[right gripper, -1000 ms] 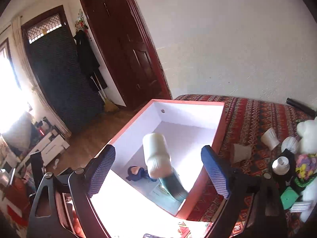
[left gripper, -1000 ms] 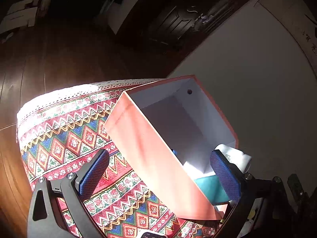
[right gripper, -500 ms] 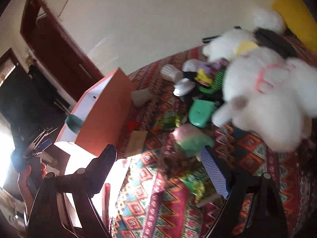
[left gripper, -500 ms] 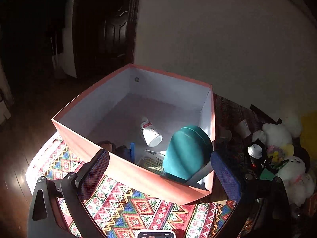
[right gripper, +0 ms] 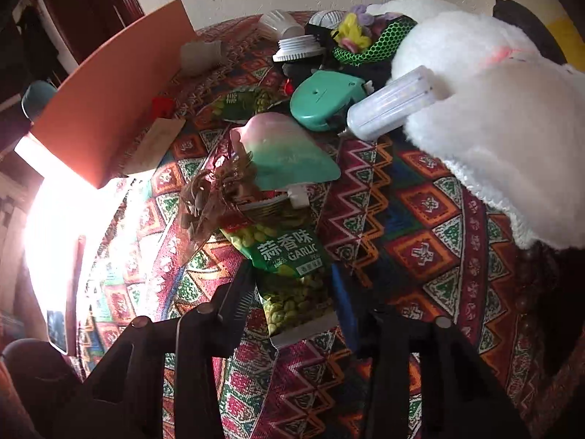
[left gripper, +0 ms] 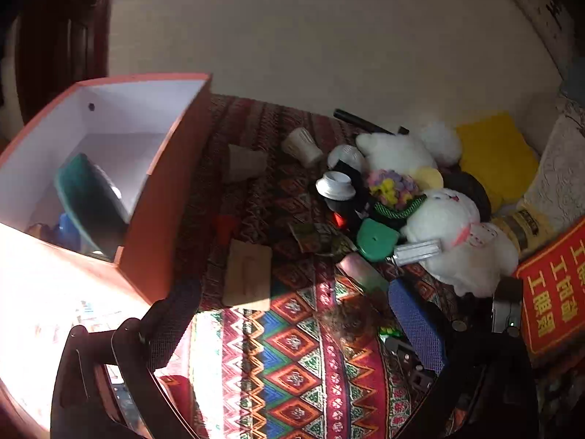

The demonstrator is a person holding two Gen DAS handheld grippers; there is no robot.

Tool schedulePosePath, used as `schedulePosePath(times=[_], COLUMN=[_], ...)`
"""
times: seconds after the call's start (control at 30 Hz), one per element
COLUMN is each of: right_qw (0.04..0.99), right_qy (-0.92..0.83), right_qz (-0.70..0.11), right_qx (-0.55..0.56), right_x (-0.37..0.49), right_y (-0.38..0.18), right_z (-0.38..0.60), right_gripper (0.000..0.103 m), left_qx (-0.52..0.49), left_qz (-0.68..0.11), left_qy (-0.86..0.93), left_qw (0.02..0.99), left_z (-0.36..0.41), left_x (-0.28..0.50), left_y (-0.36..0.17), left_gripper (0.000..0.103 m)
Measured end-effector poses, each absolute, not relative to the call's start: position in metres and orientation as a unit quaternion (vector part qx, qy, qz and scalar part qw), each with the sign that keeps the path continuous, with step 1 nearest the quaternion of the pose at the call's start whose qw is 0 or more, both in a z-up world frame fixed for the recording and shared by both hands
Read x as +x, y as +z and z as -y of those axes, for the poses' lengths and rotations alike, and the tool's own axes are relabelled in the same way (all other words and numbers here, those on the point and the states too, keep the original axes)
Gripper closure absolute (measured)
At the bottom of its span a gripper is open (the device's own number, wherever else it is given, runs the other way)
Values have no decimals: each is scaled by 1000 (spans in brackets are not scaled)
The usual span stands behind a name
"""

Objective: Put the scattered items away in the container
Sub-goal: 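Grasp the brown mesh pouch with the left gripper while the right grasps the green snack bag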

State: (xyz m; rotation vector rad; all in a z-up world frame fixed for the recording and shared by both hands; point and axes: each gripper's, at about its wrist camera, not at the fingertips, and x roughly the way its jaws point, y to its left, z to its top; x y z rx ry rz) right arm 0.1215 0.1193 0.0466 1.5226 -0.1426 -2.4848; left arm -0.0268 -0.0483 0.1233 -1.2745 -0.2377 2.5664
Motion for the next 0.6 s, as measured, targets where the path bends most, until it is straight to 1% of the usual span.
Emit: schedulePosePath(times=[0.03, 0.1, 0.17, 0.37, 0.57, 0.6], right_qw=[117, 117, 111, 110, 124, 125], right_qy=[-846, -851, -856, -855, -854, -853], right_qz=[74, 107, 127, 192, 206, 207], right_qx=[514, 501, 488, 469, 462, 462], right_x=[122, 126, 132, 137, 139, 140], right_y=[51, 60, 68, 81, 88, 88], right_z=[-129, -149, -166, -199, -204, -204], right_gripper=[78, 80, 80, 80, 80, 80], left_qx=[-449, -458, -459, -465, -484, -483], left_qz=[61, 15, -16, -48, -107, -113], left_qy=[879, 874, 873, 863, 848, 848], left_qw=[146, 160, 165, 193, 188, 189], left_z=[35, 13, -5, -39, -71, -75], left_x=[-30, -33, -33, -39, -43, -43], left_y=[116, 101, 89, 65, 30, 27], left_gripper=[0, 0, 0, 0, 0, 4])
